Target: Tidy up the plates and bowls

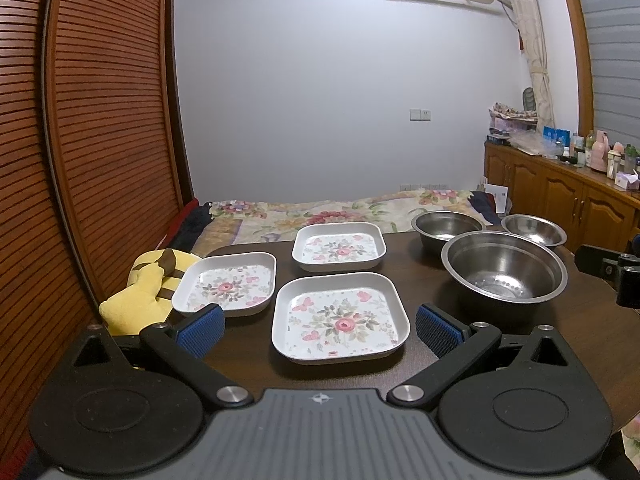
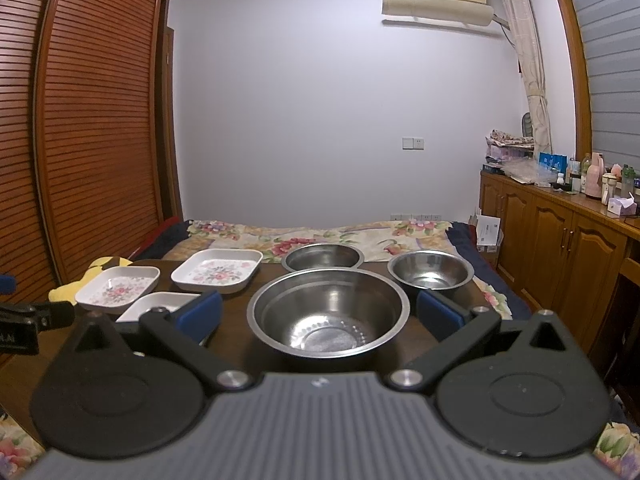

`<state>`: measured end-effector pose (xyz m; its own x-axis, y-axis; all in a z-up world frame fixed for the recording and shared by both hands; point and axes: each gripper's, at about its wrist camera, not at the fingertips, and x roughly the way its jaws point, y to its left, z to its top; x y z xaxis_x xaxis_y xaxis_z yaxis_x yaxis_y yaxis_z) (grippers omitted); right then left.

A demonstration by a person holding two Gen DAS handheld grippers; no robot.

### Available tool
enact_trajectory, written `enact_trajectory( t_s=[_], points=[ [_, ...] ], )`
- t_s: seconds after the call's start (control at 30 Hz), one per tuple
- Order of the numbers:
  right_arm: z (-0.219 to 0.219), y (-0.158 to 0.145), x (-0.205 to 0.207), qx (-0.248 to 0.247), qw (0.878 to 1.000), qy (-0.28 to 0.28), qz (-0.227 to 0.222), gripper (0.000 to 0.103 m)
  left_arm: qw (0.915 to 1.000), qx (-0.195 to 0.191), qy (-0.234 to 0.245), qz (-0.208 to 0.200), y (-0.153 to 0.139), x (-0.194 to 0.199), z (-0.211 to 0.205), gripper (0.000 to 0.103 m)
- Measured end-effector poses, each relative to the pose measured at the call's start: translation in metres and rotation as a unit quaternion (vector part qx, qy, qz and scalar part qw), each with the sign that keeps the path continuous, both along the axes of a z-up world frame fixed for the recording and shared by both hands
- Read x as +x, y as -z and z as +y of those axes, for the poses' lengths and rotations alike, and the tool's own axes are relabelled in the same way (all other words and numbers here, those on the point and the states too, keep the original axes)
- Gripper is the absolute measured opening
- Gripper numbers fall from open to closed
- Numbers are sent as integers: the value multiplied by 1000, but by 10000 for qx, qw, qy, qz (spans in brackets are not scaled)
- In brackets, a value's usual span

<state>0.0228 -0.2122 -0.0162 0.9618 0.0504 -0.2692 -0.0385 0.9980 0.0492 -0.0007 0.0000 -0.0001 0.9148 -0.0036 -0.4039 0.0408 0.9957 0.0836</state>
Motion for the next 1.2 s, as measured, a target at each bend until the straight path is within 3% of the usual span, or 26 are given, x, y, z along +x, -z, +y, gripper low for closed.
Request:
enact_trajectory(
  t_s=[0.67,1.2],
  points=[
    [7,11,5,-7,9998,-86,162,103,9989,-175,-8,435,25,18,11,103],
    [29,15,22,-130,9984,-454,295,103,9969,54,8,789,42,34,28,103]
  ],
)
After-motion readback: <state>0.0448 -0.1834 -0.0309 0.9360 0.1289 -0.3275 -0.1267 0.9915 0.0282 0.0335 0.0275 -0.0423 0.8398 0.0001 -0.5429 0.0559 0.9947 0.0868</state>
